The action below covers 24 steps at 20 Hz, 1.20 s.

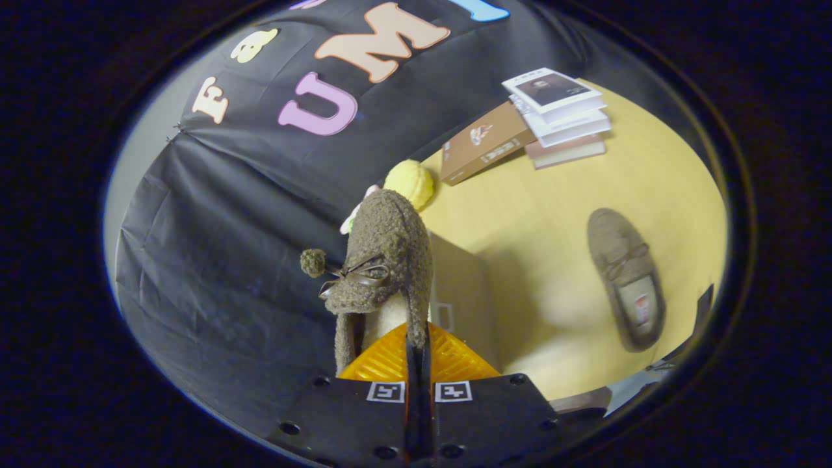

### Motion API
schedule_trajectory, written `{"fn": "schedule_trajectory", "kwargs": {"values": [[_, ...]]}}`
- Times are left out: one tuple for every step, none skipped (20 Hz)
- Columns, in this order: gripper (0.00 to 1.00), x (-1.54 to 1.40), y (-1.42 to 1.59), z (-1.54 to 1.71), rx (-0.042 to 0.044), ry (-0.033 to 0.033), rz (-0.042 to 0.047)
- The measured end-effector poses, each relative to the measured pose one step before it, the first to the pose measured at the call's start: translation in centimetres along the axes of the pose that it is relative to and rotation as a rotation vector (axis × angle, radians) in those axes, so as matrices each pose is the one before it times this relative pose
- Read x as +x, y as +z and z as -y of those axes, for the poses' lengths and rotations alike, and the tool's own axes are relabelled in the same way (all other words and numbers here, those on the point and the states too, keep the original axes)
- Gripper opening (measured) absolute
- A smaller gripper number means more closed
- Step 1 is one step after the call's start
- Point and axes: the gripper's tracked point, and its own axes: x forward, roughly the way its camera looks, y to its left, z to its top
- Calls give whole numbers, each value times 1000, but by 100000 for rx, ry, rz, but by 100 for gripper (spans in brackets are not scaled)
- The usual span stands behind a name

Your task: Open the storage box then place both shoes into the box .Put the left shoe in first, then the right shoe, with the right side of both shoes facing outward in a uniform manner.

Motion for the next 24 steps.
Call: {"fn": "schedule_trajectory", "kwargs": {"values": [[3,772,-553,-893,-137,1468,-2410],[3,1253,-711,-647,-976,620,-2479],[3,921,-838,-609,-1003,106,-2437],[3,1061,-702,-471,-464,-289,-2457],[3,663,-613,-392,-533,-524,-2062],[3,917,-458,-185,-1117,-1135,-1198],[3,1017,-343,-78,-991,-1571,-820],[3,917,-286,-27,-474,-1732,-782],[3,906,-343,-78,-119,-1816,-570],[3,834,-133,186,44,-2291,-319],[3,919,-21,379,-242,-2762,31],[3,541,-183,181,-302,-3429,51],[3,788,-230,287,-460,-3062,-406],[3,769,-425,176,68,-2401,-867],[3,740,-425,-230,-362,-1228,-1057],[4,747,-305,-31,-121,-1182,-1112],[3,687,-263,64,-204,-1508,-818],[3,525,-343,120,-710,-1880,-769],[3,438,-224,100,-894,-1682,-222],[3,435,-147,95,-1007,-1391,47],[3,340,-228,25,-1017,-625,-270],[4,223,-155,-31,-928,-47,-295],[15,259,-136,-352,-717,1775,-341],[25,-44,16,-636,-195,3291,-75]]}}
